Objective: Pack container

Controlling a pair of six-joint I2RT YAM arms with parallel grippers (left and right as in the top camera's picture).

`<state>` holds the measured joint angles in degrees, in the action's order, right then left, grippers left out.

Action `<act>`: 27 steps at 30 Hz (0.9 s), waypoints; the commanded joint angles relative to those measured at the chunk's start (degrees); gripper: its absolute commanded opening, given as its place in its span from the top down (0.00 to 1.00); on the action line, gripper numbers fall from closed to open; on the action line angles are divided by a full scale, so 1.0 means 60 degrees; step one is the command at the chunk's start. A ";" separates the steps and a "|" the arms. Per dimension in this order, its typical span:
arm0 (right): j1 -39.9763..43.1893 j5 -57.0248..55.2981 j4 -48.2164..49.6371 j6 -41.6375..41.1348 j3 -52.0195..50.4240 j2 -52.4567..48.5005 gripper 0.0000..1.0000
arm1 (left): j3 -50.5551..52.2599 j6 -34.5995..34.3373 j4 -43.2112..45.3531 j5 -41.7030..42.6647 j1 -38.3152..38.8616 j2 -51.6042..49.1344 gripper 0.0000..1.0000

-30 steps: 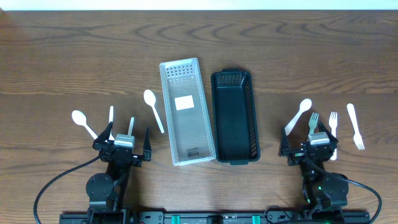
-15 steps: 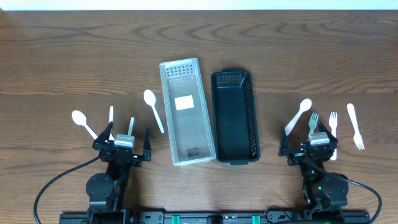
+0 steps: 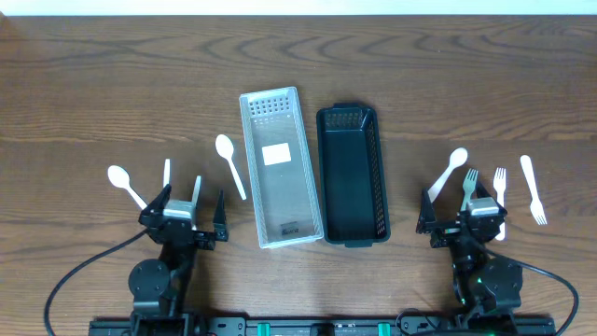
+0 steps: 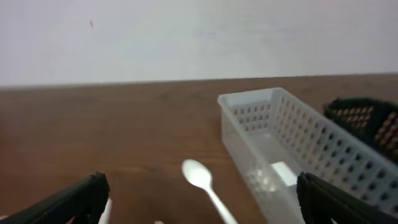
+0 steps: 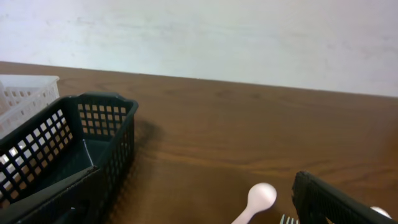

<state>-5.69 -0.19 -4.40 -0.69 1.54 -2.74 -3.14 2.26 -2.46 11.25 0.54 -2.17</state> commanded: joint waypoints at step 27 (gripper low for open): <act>0.0466 0.0543 -0.7056 -0.0463 1.1653 -1.3577 0.22 | -1.4881 -0.1002 -0.7082 0.0273 -0.0015 -1.5759 0.02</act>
<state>-3.42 2.22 -46.22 -1.15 70.48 -82.04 -91.72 -2.83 -44.27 12.14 0.54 -92.62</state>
